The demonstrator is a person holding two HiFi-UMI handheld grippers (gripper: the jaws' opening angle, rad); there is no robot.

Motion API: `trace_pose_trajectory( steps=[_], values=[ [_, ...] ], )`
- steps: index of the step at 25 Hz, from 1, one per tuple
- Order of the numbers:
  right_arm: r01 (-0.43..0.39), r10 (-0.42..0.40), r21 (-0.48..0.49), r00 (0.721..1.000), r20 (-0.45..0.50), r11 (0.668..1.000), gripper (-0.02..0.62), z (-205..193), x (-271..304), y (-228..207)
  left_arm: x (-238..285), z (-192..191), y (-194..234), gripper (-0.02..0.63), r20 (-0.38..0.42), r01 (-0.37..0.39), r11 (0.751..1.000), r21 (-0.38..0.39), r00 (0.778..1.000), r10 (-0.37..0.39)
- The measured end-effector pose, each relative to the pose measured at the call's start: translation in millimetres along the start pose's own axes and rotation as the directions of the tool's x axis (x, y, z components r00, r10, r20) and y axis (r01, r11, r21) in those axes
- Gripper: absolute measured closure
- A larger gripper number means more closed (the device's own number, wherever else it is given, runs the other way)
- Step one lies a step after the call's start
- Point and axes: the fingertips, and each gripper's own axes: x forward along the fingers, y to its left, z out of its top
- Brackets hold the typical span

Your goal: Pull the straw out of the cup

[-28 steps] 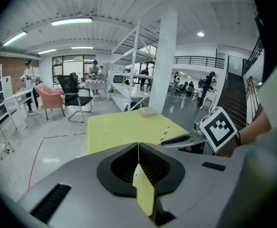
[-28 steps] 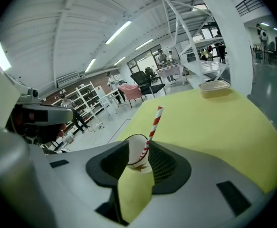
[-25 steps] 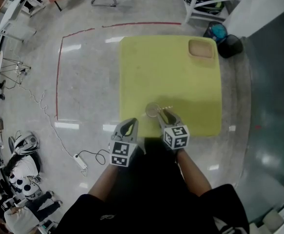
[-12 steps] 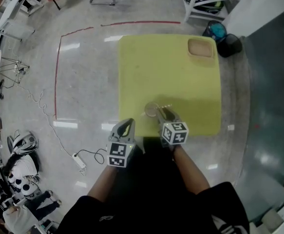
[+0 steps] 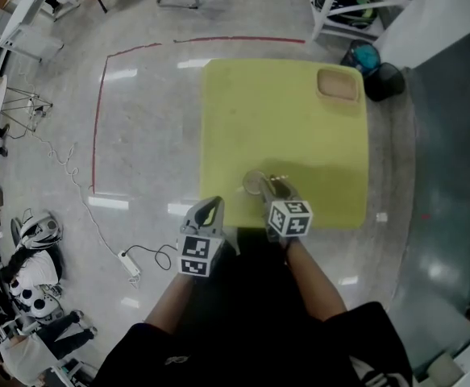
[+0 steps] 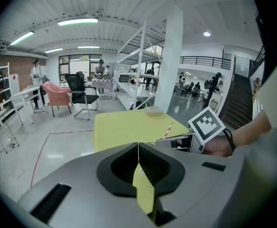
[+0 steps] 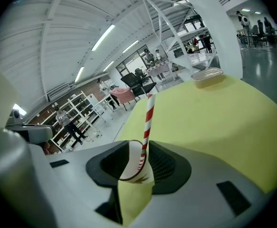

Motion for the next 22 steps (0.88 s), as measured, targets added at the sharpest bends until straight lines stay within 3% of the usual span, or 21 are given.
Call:
trace_pose_trajectory(
  steps=[22],
  values=[
    [0.046,-0.049,-0.098,0.998,-0.029,0.994,0.483,-5.0,1.0,5.0,-5.4,-1.8,-3.2,0.561,0.006,-0.009,1.0,-0.012,1.0,0.009]
  ],
)
